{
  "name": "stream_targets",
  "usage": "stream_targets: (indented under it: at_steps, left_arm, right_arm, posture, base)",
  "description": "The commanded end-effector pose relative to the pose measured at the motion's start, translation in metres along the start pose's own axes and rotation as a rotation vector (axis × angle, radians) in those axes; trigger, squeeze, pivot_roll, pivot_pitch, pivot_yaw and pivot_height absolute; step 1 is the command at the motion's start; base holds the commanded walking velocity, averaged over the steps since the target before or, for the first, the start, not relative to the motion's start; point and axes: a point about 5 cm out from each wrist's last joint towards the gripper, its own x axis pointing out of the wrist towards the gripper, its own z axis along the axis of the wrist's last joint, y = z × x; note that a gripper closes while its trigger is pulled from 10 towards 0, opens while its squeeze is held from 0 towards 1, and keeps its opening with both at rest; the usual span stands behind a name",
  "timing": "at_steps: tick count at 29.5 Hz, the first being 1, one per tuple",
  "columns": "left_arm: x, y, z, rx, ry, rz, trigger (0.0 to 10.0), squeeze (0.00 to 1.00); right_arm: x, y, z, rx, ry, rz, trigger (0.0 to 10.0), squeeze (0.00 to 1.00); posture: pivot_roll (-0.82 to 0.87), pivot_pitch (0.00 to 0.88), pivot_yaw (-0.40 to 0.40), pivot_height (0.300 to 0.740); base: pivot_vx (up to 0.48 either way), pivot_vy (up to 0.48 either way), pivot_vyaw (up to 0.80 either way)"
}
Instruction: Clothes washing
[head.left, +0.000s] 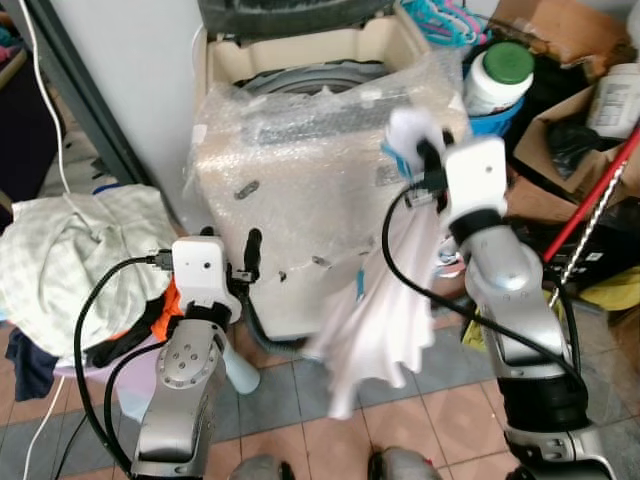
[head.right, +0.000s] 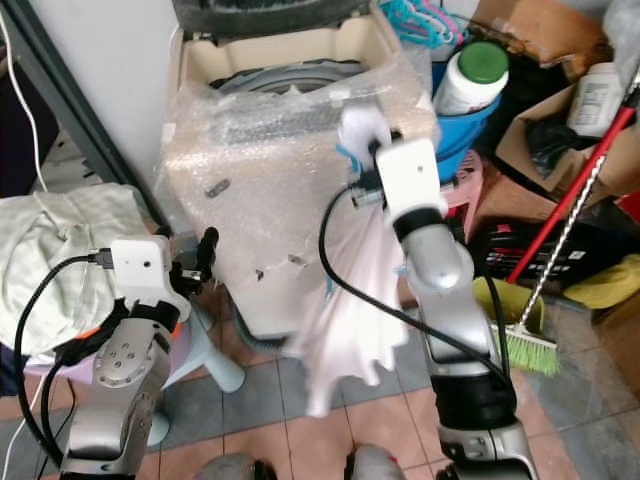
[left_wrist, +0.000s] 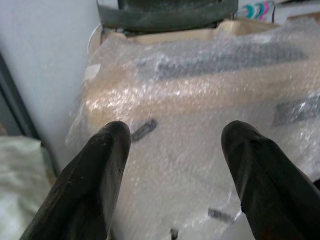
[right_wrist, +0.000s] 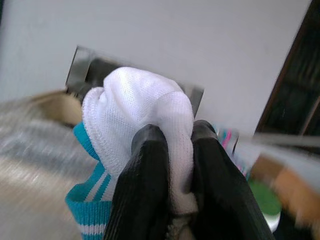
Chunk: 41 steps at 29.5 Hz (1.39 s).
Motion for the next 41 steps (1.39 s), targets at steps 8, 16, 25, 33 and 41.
stream_targets:
  at_steps: [8,16,25,33,41]
  left_arm:
    - [0.002,0.005,-0.003,0.008,0.006,0.021,10.0,0.00]
    - [0.006,0.002,-0.003,0.006,0.004,0.015,10.0,0.00]
    - [0.009,0.000,-0.006,0.000,0.010,0.027,10.0,0.00]
    - [0.011,-0.001,-0.007,0.002,0.012,0.058,10.0,0.00]
    - [0.010,0.002,-0.008,0.015,0.024,0.114,10.0,0.00]
  right_arm:
    - [0.015,0.007,0.027,-0.047,-0.156,0.158,10.0,0.00]
    - [0.036,0.011,0.049,-0.096,-0.269,0.261,10.0,0.00]
    - [0.075,-0.029,0.073,-0.135,-0.300,0.205,10.0,0.00]
    - [0.105,-0.127,0.162,-0.437,-0.357,-0.266,10.0,0.00]
    - [0.096,-0.147,0.192,-0.707,-0.467,-0.476,10.0,0.00]
  posture:
    - [-0.03,0.030,0.088,0.740]
    - [-0.04,0.035,0.091,0.740]
    - [-0.05,0.022,0.071,0.740]
    - [-0.05,0.019,0.053,0.740]
    - [-0.04,0.025,0.039,0.740]
  base:
    - [0.480,0.000,0.69]
    - [0.463,0.000,0.76]
    - [0.101,0.000,0.68]
    - [0.000,0.000,0.06]
    - [0.000,0.000,0.00]
